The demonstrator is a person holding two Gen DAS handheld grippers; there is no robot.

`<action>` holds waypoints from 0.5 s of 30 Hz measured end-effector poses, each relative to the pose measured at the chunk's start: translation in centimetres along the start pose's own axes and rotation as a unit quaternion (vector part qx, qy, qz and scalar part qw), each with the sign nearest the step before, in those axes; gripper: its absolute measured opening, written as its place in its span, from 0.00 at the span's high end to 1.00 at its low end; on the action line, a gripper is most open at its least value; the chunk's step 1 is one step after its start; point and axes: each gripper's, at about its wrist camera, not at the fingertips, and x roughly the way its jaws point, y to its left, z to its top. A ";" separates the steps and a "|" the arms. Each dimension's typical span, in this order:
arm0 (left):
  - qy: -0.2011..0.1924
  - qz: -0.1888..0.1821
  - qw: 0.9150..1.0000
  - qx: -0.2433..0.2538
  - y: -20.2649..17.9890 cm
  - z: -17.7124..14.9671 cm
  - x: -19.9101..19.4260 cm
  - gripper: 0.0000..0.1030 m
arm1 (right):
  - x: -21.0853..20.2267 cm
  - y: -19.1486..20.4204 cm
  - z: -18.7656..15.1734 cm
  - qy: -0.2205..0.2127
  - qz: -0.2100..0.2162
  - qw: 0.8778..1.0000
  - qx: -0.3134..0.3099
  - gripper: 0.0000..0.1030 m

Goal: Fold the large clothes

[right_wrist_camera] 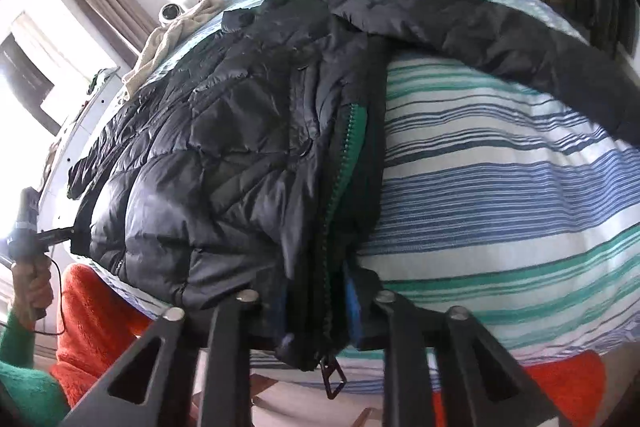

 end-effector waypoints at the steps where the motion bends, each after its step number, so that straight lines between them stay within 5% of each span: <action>1: 0.001 0.000 1.000 0.005 -0.3 -0.4 -0.1 0.81 | -0.5 -0.2 -0.4 -0.001 -0.002 1.000 0.003 0.81; 7: -0.009 0.025 0.999 0.022 -1.7 -3.5 -0.1 0.74 | -0.9 0.0 -1.2 -0.014 -0.039 0.999 -0.004 0.74; 8: -0.014 0.036 0.999 0.025 -1.9 -3.4 -0.3 0.73 | -0.8 0.2 -0.9 -0.016 -0.047 0.999 -0.005 0.67; 9: -0.018 0.041 0.999 0.024 -2.1 -3.3 -0.7 0.69 | -0.9 0.4 -0.7 -0.021 -0.054 0.998 -0.005 0.44; 10: -0.026 0.048 0.998 0.025 -2.4 -3.1 -1.2 0.63 | -1.2 0.7 -0.4 -0.030 -0.056 0.998 -0.007 0.24; 11: -0.043 0.053 0.997 0.029 -2.8 -2.9 -2.1 0.58 | -1.7 1.0 -0.3 -0.041 -0.056 0.998 -0.011 0.21; 13: -0.083 0.067 0.994 0.037 -3.5 -2.5 -4.1 0.24 | -3.1 1.5 0.1 -0.065 -0.060 0.996 -0.021 0.21; 15: -0.137 0.089 0.986 0.042 -4.3 -2.2 -6.6 0.13 | -4.4 1.8 0.7 -0.087 -0.065 0.994 -0.024 0.21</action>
